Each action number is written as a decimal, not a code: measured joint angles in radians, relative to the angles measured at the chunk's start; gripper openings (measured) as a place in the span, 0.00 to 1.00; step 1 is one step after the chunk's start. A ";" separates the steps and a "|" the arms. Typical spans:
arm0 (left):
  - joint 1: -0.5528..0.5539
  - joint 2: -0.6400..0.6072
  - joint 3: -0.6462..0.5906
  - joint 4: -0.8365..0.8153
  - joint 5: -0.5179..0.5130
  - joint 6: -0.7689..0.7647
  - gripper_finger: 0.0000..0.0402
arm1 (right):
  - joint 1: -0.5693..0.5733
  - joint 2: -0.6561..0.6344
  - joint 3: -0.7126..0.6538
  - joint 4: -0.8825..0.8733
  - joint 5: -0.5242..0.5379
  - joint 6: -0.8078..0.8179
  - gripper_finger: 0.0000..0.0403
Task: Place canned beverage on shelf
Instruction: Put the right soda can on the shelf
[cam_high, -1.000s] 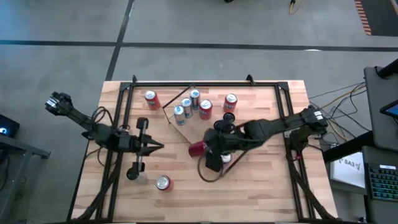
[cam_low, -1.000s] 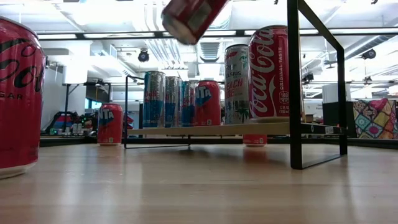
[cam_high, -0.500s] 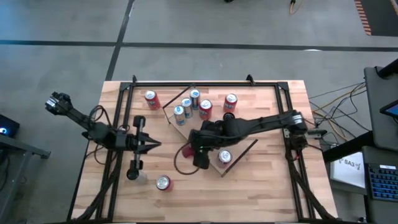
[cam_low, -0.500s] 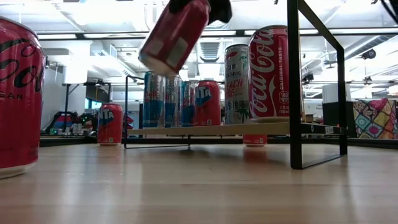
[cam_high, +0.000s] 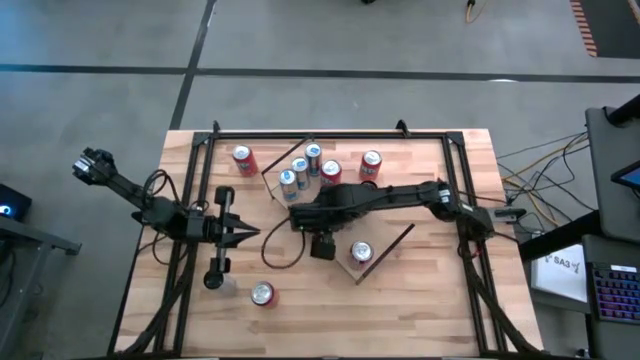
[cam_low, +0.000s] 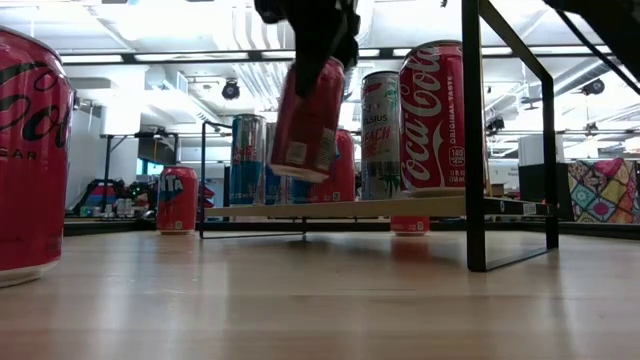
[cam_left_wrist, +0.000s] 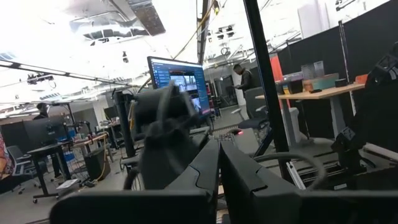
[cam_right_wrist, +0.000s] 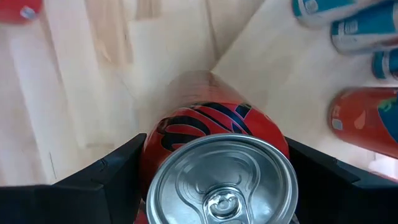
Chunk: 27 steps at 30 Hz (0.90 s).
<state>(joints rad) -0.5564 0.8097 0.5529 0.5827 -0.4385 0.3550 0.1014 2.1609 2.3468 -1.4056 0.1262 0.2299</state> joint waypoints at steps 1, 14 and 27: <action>0.000 0.000 0.000 -0.001 0.000 0.000 0.00 | -0.011 0.000 -0.003 -0.009 -0.005 -0.005 0.74; 0.000 0.000 0.000 -0.011 -0.054 0.029 0.00 | -0.096 0.004 -0.003 -0.016 0.004 -0.041 0.74; 0.001 -0.002 0.000 -0.007 -0.101 0.102 0.00 | -0.096 0.004 -0.003 -0.006 0.003 -0.049 0.74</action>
<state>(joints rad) -0.5556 0.8078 0.5529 0.5755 -0.5398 0.4568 0.0059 2.1651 2.3436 -1.4111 0.1295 0.1810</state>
